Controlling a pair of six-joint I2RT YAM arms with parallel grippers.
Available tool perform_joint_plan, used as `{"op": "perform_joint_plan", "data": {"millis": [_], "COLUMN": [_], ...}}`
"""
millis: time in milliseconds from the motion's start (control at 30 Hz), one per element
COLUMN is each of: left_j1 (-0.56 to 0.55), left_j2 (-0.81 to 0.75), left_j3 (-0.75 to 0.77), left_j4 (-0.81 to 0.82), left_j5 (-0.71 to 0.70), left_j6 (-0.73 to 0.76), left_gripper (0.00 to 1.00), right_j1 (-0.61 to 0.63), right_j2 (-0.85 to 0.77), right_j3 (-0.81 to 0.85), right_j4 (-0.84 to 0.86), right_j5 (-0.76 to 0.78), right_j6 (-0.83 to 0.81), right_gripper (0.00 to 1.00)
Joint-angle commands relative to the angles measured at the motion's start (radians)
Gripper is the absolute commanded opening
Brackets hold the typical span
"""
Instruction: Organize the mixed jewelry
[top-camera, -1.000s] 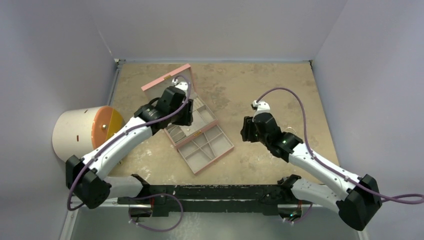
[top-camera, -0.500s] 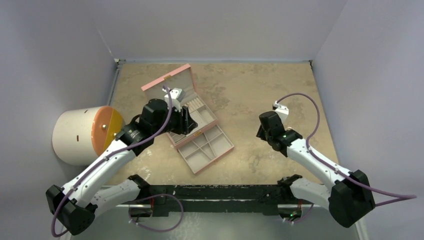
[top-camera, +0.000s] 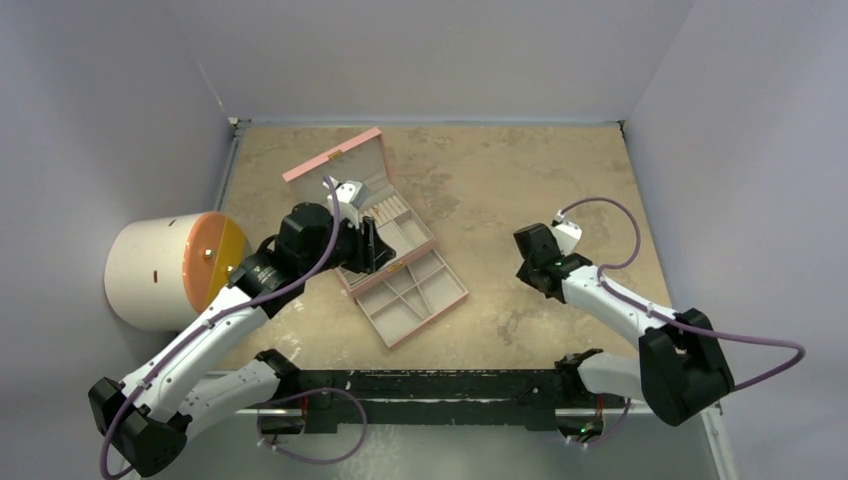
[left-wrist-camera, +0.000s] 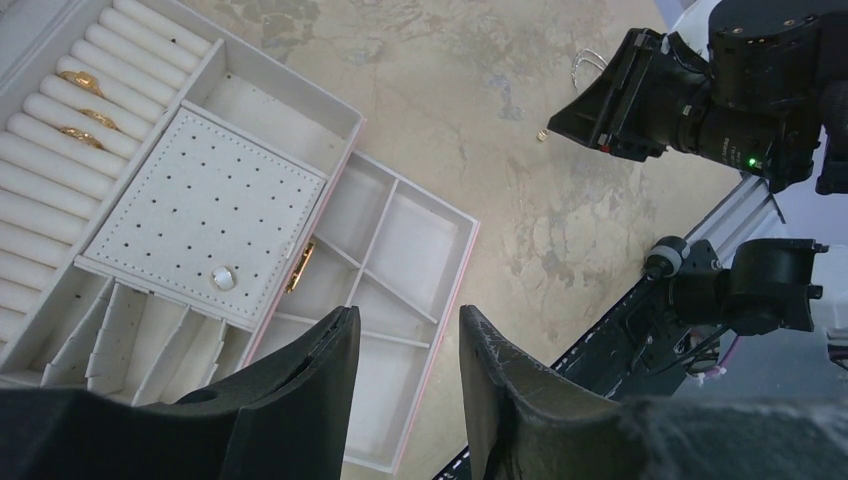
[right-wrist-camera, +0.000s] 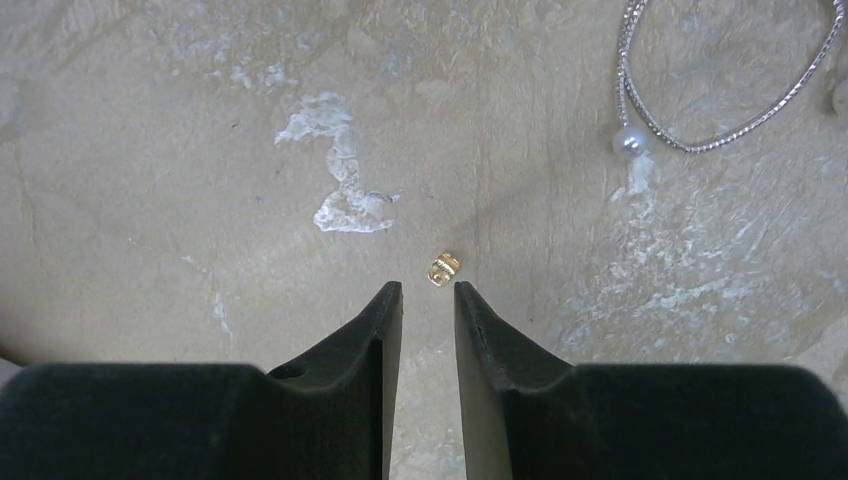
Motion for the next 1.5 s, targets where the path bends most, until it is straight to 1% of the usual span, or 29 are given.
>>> {"op": "perform_joint_plan", "data": {"millis": [0, 300, 467, 667, 733, 833, 1133, 1200, 1333, 1467], "left_j1": [0.000, 0.000, 0.000, 0.000, 0.000, 0.000, 0.000, 0.000, 0.000, 0.000], "left_j2": [-0.013, -0.010, -0.010, -0.009, -0.008, -0.007, -0.006, -0.008, -0.012, -0.019], "left_j3": [-0.005, -0.008, -0.007, -0.007, -0.006, -0.006, -0.007, -0.006, -0.007, -0.011], "left_j4": [0.036, 0.034, 0.036, 0.036, 0.036, 0.035, 0.039, 0.039, 0.043, 0.056], "left_j5": [0.013, 0.011, 0.009, 0.008, 0.008, 0.007, 0.007, 0.004, -0.003, -0.005], "left_j6": [0.010, 0.012, 0.013, 0.013, 0.013, 0.013, 0.010, 0.009, 0.001, -0.015], "left_gripper": [0.40, 0.40, 0.40, 0.40, 0.40, 0.39, 0.39, 0.39, 0.39, 0.39], "right_j1": [-0.012, -0.022, -0.024, -0.025, -0.025, -0.025, -0.025, -0.025, -0.025, -0.023], "right_j2": [0.035, 0.114, 0.127, 0.119, 0.112, 0.098, 0.009, -0.023, -0.079, -0.150], "right_j3": [-0.008, 0.010, 0.012, 0.010, 0.010, 0.009, -0.005, -0.015, -0.029, -0.053], "right_j4": [0.008, 0.021, 0.023, 0.019, 0.019, 0.018, 0.032, 0.064, 0.171, 0.293], "right_j5": [0.004, -0.011, -0.012, -0.011, -0.011, -0.013, -0.058, -0.100, -0.230, -0.461], "right_j6": [0.079, 0.088, 0.091, 0.092, 0.089, 0.083, 0.013, -0.048, -0.231, -0.402], "right_gripper": [0.27, 0.22, 0.16, 0.11, 0.08, 0.00, 0.00, 0.00, 0.00, 0.00]}}
